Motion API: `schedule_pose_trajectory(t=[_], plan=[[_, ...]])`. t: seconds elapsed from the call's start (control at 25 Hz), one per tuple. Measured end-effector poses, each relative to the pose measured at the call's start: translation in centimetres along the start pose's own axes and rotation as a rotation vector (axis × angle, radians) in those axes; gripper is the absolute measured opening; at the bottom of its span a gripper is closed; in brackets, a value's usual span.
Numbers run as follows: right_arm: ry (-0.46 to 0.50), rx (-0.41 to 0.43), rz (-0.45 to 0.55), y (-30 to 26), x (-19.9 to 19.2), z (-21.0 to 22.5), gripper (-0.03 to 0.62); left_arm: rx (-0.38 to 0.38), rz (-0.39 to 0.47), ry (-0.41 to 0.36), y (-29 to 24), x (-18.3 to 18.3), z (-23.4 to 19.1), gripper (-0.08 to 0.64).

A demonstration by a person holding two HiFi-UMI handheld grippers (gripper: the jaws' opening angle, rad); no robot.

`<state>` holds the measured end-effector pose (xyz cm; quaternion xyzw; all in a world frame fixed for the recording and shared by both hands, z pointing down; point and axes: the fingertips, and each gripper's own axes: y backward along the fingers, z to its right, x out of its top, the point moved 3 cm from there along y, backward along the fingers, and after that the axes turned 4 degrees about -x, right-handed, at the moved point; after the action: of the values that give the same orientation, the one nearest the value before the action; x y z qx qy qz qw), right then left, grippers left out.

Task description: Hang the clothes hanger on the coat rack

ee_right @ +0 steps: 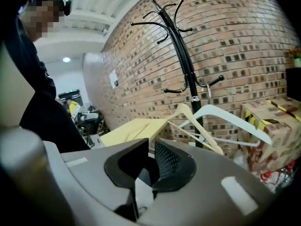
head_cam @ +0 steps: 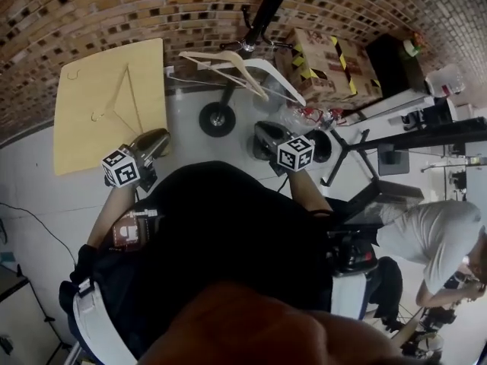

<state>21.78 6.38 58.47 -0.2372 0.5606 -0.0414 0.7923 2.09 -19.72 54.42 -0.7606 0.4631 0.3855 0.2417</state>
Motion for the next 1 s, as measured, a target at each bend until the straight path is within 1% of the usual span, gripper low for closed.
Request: schedule_pose_trajectory(t=[0.12, 0.2, 0.28, 0.32, 0.4, 0.56, 0.68, 0.8, 1.0], plan=[[0.08, 0.1, 0.003, 0.3, 1.6, -0.3, 0.014, 0.035, 0.044, -0.028, -1.5, 0.4, 1.1, 0.075], [0.135, 0.174, -0.017, 0.7, 2.2, -0.8, 0.014, 0.071, 0.079, -0.018, -2.3, 0.4, 2.0, 0.068], [0.145, 0.229, -0.02, 1.0, 3.2, -0.7, 0.014, 0.097, 0.097, -0.003, -3.4, 0.0, 2.8, 0.066], [0.146, 0.244, -0.021, 1.0, 3.6, -0.5, 0.014, 0.104, 0.099, 0.0, -4.0, -0.3, 3.2, 0.066], [0.163, 0.253, -0.033, 1.2, 3.8, 0.3, 0.012, 0.104, 0.104, 0.0, -5.3, -1.1, 3.9, 0.066], [0.205, 0.239, -0.084, 1.9, 3.1, 2.4, 0.012, 0.097, 0.132, -0.01, -7.1, -1.7, 4.5, 0.066], [0.199, 0.215, -0.096, 2.6, 2.9, 3.9, 0.012, 0.123, 0.118, -0.005, -7.7, -1.7, 4.6, 0.066], [0.178, 0.19, -0.096, 2.7, 2.6, 4.8, 0.012, 0.127, 0.11, 0.003, -8.0, -1.8, 4.3, 0.066], [0.181, 0.194, -0.105, 2.0, 2.5, 4.7, 0.012, 0.12, 0.111, 0.003, -8.4, -1.5, 3.7, 0.066]])
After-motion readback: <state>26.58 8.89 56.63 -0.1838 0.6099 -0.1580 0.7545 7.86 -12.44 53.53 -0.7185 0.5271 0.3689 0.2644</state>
